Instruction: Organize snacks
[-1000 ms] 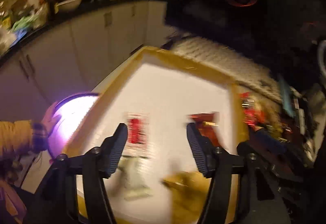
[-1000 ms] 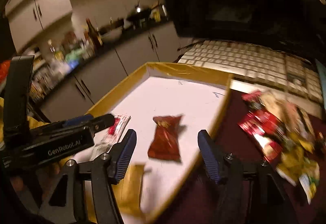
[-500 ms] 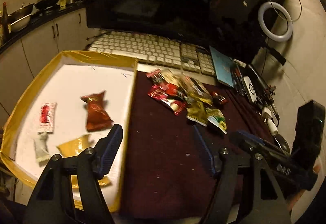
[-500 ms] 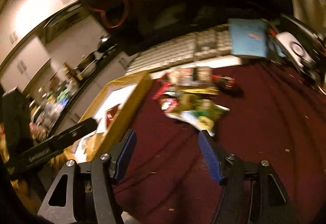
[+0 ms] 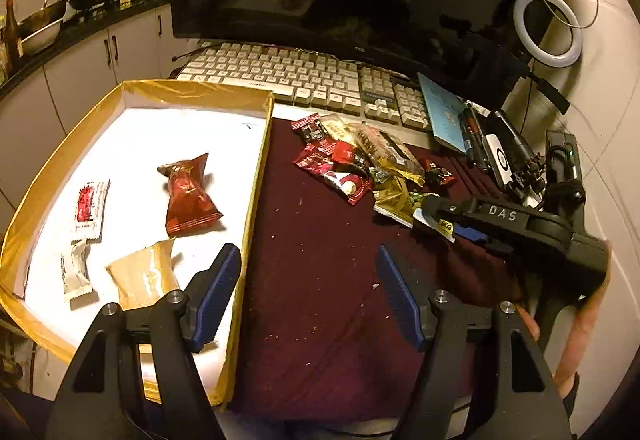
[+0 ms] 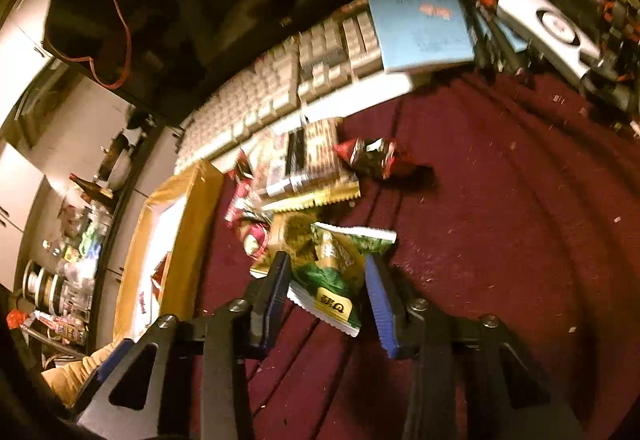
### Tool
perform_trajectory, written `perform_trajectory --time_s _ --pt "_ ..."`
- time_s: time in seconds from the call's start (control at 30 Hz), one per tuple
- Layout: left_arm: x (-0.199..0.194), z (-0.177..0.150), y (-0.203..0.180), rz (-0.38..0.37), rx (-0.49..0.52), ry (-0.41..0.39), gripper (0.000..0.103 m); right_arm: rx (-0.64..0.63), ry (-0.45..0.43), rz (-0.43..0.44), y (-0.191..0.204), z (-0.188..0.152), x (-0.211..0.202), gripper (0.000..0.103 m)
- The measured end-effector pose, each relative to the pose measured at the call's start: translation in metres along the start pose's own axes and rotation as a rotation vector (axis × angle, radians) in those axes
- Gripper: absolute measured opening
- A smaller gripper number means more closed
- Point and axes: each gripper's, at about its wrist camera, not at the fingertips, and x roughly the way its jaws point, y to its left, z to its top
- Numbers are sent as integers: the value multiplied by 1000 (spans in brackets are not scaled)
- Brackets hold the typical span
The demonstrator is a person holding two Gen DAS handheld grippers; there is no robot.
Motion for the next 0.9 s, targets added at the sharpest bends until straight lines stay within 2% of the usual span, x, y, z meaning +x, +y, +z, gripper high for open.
perform_trajectory --time_s 0.07,0.13,0.33,0.5,0.6,0.67,0.8,0.9 --pt "1 1 2 -13 -15 7 70 -27 -21 -10 4 -3 -1 36" --pt "4 2 2 -23 -27 20 70 -45 -46 6 4 -7 -6 23" --pt "11 8 -7 -74 -31 51 70 -63 -91 27 -11 -15 -30 13" --pt "26 25 -29 -110 8 71 70 -59 -164 0 -31 -15 -54 12" --pt "43 37 -43 -104 50 87 70 -29 -185 -4 -47 -11 -60 12" --pt "61 45 -49 -91 64 126 70 -21 -196 -1 -52 -9 -62 12" --pt "95 56 -45 -108 -6 188 69 -25 -215 50 -55 -12 -65 12" --pt "102 67 -44 -138 -57 188 69 -90 -226 34 -44 -16 -66 12"
